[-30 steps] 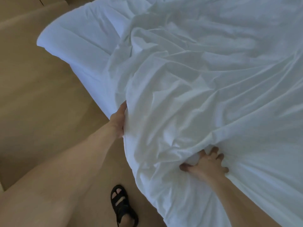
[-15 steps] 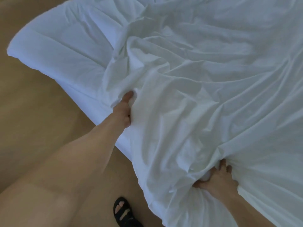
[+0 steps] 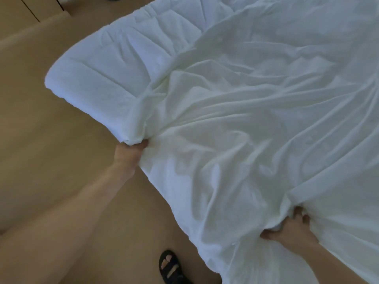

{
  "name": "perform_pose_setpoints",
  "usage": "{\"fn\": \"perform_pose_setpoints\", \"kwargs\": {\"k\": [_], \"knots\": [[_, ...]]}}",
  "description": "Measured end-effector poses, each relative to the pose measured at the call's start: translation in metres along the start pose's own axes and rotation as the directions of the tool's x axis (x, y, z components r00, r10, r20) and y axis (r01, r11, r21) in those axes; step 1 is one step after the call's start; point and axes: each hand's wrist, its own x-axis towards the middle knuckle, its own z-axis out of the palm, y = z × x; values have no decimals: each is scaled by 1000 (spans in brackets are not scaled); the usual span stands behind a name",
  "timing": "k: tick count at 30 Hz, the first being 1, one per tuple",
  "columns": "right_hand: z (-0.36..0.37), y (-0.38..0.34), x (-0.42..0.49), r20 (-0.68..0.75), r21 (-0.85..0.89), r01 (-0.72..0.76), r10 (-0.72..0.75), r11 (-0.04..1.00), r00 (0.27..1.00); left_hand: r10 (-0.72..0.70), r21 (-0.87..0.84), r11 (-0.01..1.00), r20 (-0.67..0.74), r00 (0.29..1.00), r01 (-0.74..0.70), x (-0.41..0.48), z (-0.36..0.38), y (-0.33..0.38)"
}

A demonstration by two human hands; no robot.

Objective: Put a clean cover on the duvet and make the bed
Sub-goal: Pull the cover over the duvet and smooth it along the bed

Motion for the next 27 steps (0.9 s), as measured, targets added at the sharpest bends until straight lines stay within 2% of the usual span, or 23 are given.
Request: {"fn": "perform_pose_setpoints", "kwargs": {"k": [3,4,6,8,9,10,11,13,14,16,18,20,21,23,25,26,27], "knots": [[-41,-21,-22,91,-127,130,-119,983,989,-197,54,980,120,973,192,10,9,-2],[-59,-31,-35,38,-126,144,-140,982,989,-223,65,974,141,965,216,10,13,2],[-87,-64,-56,-231,-106,166,-187,980,955,-220,64,974,81,972,215,13,21,10],[-100,-111,-75,-513,-8,310,-270,951,815,-187,108,974,-121,975,200,18,29,14],[-102,-136,-80,-589,39,422,-320,906,742,-144,178,968,-192,971,178,18,31,17],[-105,-160,-80,-603,68,519,-379,852,702,-79,270,953,-212,974,136,24,31,20],[-106,-180,-80,-537,83,552,-430,830,726,-16,357,931,-181,983,81,30,30,23],[-106,-203,-62,-350,12,463,-430,886,832,-8,442,896,-81,997,44,44,25,29],[-104,-209,-51,-322,-33,419,-406,908,855,-33,466,883,-33,999,45,51,23,30],[-97,-216,-36,-373,-153,385,-414,910,830,-75,486,872,8,997,62,60,24,29],[-101,-225,-30,-438,-172,429,-459,887,773,-73,511,857,2,997,62,63,28,32],[-124,-235,-30,-432,-161,498,-514,852,741,11,549,836,5,1000,-12,71,25,43],[-138,-239,-29,-463,-131,543,-536,829,706,76,525,849,-23,997,-52,77,18,53],[-161,-239,-42,-594,8,644,-515,765,619,193,346,930,-173,966,-124,87,-3,75],[-164,-232,-49,-731,209,718,-382,664,566,178,71,984,-365,914,-163,92,-19,89],[-159,-230,-49,-714,222,713,-388,665,583,113,-32,990,-377,919,-135,88,-18,89],[-151,-231,-45,-619,170,665,-446,727,646,42,-32,998,-333,942,-56,82,-15,83]]}}
